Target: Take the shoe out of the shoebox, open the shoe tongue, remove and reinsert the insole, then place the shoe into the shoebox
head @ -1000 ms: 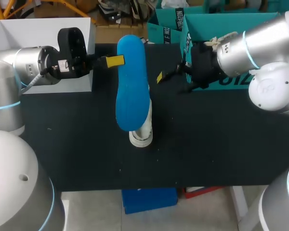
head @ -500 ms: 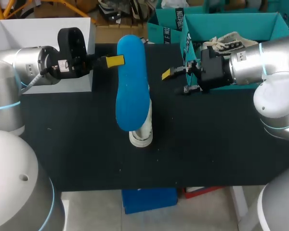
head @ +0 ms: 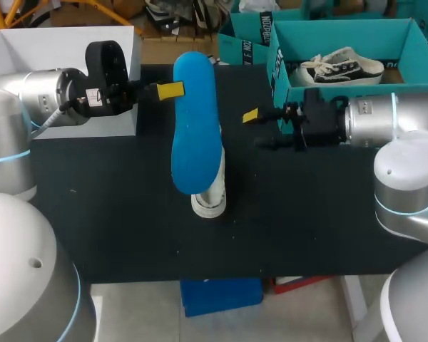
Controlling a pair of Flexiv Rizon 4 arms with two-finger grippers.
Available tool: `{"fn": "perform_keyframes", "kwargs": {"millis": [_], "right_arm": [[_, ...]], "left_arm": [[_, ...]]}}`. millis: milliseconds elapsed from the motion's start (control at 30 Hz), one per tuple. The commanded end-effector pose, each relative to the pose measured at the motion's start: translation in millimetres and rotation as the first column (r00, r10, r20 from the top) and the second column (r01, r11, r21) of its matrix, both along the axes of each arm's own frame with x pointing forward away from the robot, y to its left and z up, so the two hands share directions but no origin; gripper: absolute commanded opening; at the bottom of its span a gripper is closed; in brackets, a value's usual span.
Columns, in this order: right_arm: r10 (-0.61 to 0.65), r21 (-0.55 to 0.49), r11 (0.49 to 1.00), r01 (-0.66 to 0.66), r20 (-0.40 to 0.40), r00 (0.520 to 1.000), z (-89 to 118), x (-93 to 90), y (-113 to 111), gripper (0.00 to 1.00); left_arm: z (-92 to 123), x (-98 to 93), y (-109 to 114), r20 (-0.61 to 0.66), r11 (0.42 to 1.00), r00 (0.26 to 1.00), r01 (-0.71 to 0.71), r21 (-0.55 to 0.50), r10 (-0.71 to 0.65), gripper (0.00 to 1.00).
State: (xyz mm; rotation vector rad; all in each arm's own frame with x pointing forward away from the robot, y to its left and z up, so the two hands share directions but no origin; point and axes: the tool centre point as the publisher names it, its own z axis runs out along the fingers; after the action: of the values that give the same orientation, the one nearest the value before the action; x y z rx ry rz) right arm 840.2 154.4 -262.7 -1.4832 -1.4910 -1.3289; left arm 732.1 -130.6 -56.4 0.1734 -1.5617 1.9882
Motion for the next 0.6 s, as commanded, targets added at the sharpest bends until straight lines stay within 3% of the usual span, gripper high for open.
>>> {"fn": "perform_keyframes", "kwargs": {"millis": [33, 600], "right_arm": [[0.004, 0.087, 0.996, -0.005, 0.021, 1.0, 1.1, -1.4, -1.4, 1.0], [-0.03, 0.034, 0.999, 0.028, 0.056, 0.998, 9.0, 2.0, -7.3, 1.0]], "left_arm": [[-0.7, -1.1, 0.0, 0.002, 1.0, 1.0, -0.002, 0.0, 0.002, 0.0], [-0.7, -1.1, 0.0, 0.002, 1.0, 1.0, -0.002, 0.0, 0.002, 0.0]]}}
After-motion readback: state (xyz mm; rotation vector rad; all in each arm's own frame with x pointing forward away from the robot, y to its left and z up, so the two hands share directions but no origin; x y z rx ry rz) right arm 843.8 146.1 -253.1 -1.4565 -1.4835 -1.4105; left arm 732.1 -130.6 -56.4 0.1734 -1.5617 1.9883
